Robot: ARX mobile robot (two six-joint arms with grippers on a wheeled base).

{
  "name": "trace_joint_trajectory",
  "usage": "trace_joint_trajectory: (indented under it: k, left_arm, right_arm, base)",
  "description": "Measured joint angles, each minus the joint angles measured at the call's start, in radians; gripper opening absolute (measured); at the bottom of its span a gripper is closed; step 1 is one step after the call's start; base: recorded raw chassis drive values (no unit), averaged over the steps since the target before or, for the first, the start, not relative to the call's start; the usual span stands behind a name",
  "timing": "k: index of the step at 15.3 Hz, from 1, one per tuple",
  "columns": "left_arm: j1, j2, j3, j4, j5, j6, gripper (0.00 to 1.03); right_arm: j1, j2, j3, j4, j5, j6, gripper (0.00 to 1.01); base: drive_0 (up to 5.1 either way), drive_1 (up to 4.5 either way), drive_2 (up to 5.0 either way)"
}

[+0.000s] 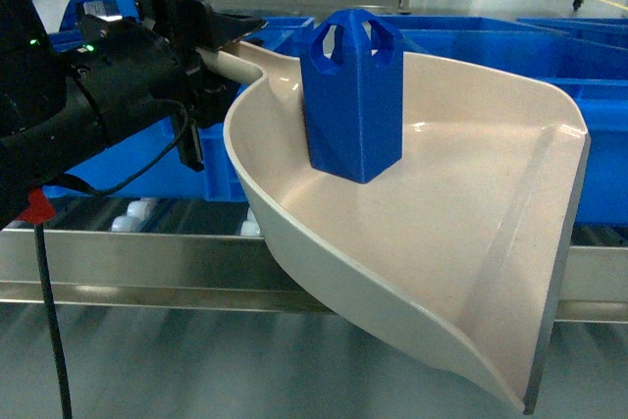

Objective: Place part in tray to right shelf

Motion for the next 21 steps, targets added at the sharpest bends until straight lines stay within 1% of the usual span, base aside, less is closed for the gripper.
trace_joint_trajectory:
  k: [21]
  left_arm:
    - [0.0,0.0,0.0,0.0,0.0,0.0,0.12]
  right_arm:
    - [0.0,0.0,0.0,0.0,0.0,0.0,0.98]
  base:
    - [0.0,0.0,0.0]
